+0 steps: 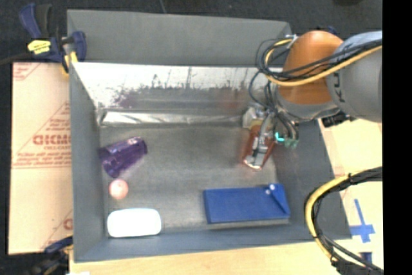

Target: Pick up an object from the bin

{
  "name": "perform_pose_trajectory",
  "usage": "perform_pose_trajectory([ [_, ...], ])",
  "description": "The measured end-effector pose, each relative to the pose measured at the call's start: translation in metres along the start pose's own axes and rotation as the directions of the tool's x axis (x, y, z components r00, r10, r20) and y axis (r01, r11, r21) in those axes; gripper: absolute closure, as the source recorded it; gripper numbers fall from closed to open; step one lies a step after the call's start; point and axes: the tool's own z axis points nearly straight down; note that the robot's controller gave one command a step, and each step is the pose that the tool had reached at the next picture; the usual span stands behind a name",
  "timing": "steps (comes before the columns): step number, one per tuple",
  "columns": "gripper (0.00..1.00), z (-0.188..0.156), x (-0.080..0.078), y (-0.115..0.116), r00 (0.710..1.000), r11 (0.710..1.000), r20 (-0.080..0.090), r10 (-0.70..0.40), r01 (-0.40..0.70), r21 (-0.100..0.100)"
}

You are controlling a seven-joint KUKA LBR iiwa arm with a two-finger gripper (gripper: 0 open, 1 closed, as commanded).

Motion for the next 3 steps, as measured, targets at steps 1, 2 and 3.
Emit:
perform_pose_trajectory([
  [1, 1.0, 0.038, -0.005, -0.016, 0.994, 0.994, -0.009, 0.109, -0.109, 0.002],
  [2, 1.0, 0.038, -0.005, -0.016, 0.994, 0.994, -0.009, 0.108, -0.108, 0.002],
  [3, 1.0, -0.028, 0.02, -0.02, 0.995, 0.995, -0.013, 0.1, -0.1, 0.004],
])
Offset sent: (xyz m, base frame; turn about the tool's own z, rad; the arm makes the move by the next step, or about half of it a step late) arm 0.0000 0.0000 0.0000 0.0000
